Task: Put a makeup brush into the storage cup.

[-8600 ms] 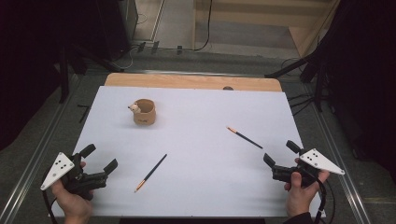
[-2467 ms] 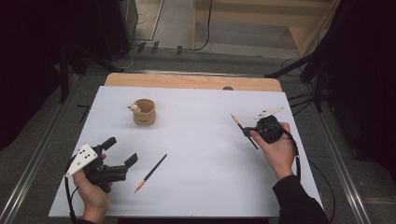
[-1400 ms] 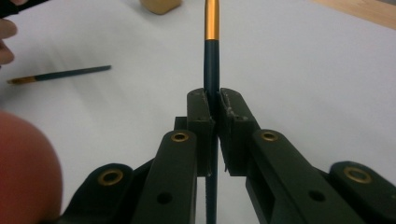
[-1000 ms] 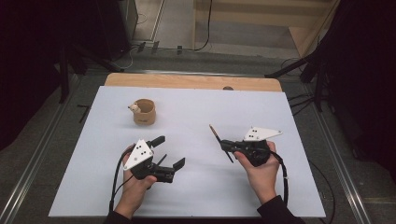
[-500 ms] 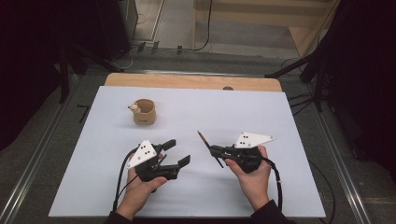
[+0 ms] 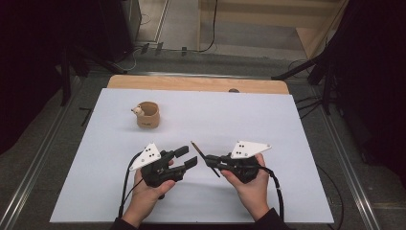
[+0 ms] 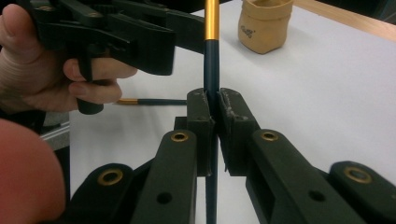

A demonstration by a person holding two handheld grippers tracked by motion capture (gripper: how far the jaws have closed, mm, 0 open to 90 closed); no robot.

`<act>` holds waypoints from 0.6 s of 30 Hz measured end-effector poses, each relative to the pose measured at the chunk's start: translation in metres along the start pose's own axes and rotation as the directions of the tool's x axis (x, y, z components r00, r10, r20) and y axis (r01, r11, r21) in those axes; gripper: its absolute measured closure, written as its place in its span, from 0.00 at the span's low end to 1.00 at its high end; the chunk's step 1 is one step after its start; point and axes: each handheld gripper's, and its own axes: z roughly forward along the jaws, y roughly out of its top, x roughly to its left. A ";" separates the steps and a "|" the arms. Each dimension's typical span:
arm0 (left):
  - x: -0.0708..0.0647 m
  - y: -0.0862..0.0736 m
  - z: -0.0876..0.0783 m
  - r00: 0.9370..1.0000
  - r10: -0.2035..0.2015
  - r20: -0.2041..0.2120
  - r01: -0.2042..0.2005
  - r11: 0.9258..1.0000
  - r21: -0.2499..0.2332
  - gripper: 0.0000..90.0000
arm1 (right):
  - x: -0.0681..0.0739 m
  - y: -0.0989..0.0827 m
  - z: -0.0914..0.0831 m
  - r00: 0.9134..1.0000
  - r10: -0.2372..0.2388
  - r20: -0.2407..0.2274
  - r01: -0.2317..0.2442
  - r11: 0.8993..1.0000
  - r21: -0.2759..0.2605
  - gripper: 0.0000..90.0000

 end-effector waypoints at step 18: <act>0.002 -0.001 0.004 0.994 -0.081 0.074 0.083 0.996 -0.017 0.69 | 0.011 0.001 0.009 0.999 -0.030 -0.022 0.030 1.000 -0.004 0.94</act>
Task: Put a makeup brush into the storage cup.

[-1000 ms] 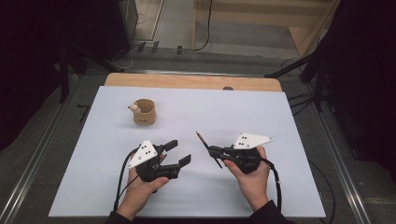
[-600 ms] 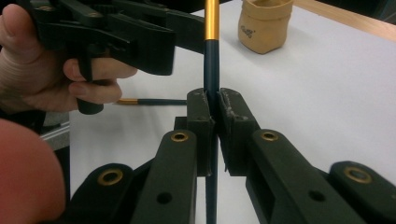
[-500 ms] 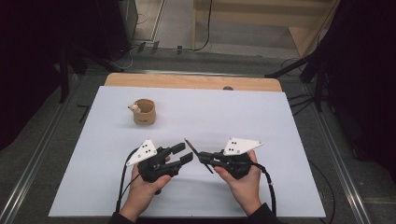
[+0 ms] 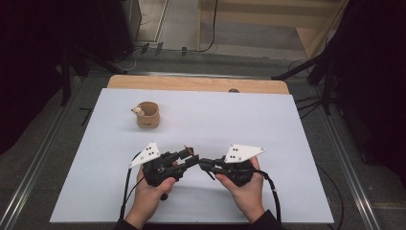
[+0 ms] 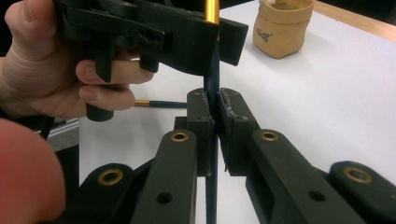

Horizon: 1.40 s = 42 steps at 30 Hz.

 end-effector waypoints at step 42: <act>0.009 0.010 -0.012 0.999 -0.026 0.037 0.027 0.999 -0.021 0.92 | 0.005 -0.011 0.024 0.999 -0.027 0.017 0.025 0.996 0.091 0.96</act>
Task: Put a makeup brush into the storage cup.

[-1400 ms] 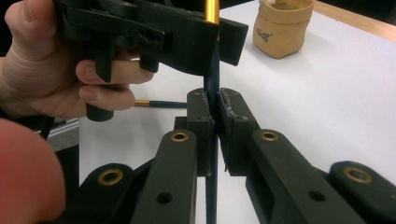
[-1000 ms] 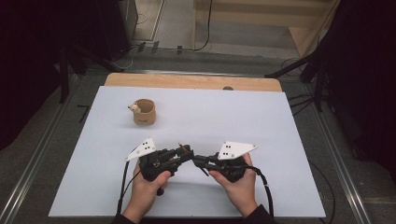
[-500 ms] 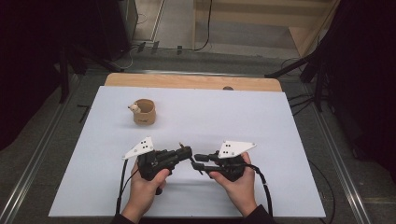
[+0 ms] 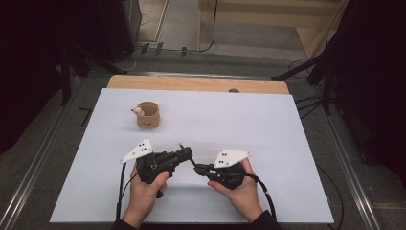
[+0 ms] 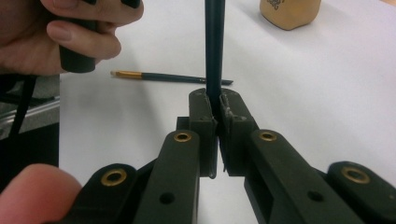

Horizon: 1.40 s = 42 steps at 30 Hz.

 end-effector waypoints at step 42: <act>0.007 0.002 -0.009 0.998 0.024 -0.056 -0.025 1.000 -0.018 0.93 | -0.036 -0.027 -0.061 0.938 0.169 0.302 -0.082 0.956 -0.282 0.00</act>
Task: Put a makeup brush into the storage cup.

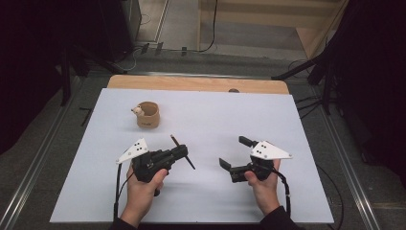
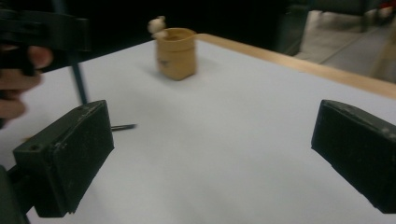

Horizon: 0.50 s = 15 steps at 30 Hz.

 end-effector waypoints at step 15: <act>0.008 0.008 -0.009 0.999 0.003 -0.038 -0.004 1.000 -0.016 0.93 | -0.040 -0.015 -0.041 0.987 0.020 0.161 -0.013 0.999 -0.045 0.00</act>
